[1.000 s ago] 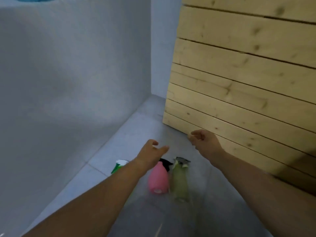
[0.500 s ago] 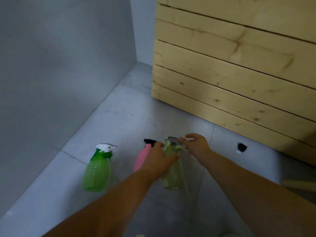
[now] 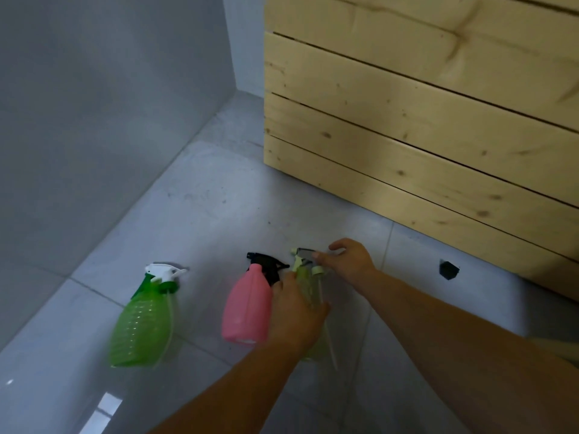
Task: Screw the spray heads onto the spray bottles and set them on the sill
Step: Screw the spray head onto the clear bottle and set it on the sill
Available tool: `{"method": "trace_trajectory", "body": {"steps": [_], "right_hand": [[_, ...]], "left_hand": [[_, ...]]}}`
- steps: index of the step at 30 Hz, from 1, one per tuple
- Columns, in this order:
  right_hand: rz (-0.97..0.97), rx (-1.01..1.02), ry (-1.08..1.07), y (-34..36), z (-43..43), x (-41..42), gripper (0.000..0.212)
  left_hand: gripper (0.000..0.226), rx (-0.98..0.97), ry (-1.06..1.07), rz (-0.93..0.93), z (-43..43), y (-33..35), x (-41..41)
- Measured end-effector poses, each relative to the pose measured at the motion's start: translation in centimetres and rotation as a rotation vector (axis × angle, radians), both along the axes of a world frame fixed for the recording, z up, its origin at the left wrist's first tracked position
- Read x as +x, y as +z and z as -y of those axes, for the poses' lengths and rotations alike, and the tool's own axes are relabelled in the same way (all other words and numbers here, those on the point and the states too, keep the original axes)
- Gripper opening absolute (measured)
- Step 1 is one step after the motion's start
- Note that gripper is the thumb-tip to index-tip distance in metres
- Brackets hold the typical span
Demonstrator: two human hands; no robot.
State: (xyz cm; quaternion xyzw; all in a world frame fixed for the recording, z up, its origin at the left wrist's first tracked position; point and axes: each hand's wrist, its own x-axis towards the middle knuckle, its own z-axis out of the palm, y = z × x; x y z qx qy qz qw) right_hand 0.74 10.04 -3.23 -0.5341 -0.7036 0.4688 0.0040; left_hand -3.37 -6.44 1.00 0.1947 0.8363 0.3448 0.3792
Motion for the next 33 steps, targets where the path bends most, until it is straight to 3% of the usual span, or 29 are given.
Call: {"method": "trace_trajectory", "body": {"steps": [9, 17, 21, 26, 31, 33], "right_hand": [[0.031, 0.035, 0.049, -0.8, -1.0, -0.3, 0.035], [0.060, 0.074, 0.109, -0.4, -1.0, -0.1, 0.035], [-0.060, -0.127, -0.008, 0.1, -1.1, 0.1, 0.042], [-0.185, -0.288, -0.059, 2.6, -1.6, 0.4, 0.029], [-0.227, -0.380, -0.027, 7.5, -2.4, -0.1, 0.028], [-0.247, -0.373, 0.003, 10.3, -2.6, -0.6, 0.020]], "left_hand": [[0.072, -0.002, 0.051, 0.009, -0.1, -2.0, 1.4], [0.064, 0.035, 0.063, 0.007, -0.4, -2.2, 1.7], [0.056, 0.086, 0.066, 0.025, -0.1, -2.0, 1.6], [0.043, 0.170, 0.080, 0.060, 0.3, -1.0, 1.2], [0.054, 0.253, 0.090, 0.078, 1.1, 2.8, 0.4], [0.073, 0.268, 0.084, 0.028, 1.4, 5.1, -0.4]]}}
